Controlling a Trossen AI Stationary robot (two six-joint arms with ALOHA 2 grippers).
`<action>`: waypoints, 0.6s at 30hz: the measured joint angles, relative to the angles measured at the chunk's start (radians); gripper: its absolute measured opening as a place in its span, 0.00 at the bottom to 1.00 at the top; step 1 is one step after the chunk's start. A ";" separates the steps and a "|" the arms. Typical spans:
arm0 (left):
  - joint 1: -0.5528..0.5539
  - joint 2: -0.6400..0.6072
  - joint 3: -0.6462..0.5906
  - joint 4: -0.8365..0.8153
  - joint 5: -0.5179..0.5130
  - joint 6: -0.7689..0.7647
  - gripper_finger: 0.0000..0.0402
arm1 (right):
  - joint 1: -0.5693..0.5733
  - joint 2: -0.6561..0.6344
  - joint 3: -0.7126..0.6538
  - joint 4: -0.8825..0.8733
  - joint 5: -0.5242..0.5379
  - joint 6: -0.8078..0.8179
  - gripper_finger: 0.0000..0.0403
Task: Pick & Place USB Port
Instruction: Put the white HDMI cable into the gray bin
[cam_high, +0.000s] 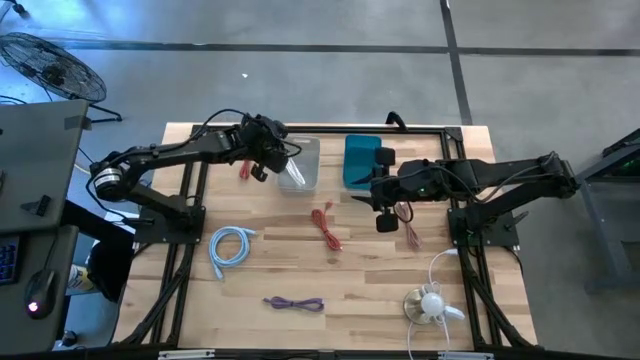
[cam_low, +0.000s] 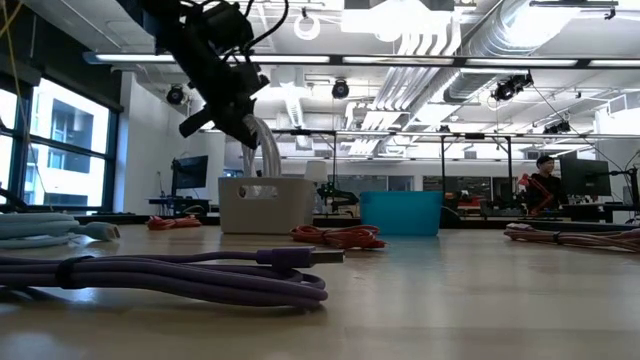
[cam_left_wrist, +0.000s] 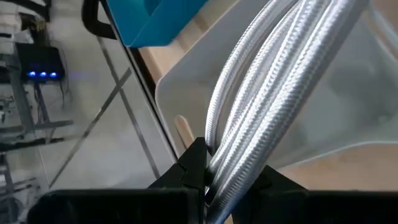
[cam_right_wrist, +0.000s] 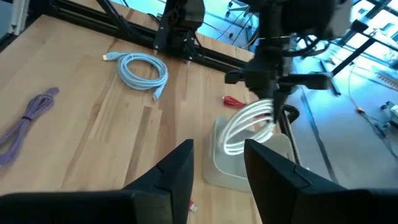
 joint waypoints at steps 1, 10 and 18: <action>0.000 0.007 0.015 -0.016 0.001 0.003 0.08 | 0.000 0.000 0.000 -0.002 -0.004 0.003 0.33; 0.000 0.076 0.096 -0.119 0.031 0.034 0.08 | 0.000 0.000 0.000 -0.018 -0.024 0.019 0.33; 0.000 0.137 0.096 -0.090 0.021 0.067 0.11 | 0.000 0.000 0.000 -0.028 -0.024 0.029 0.33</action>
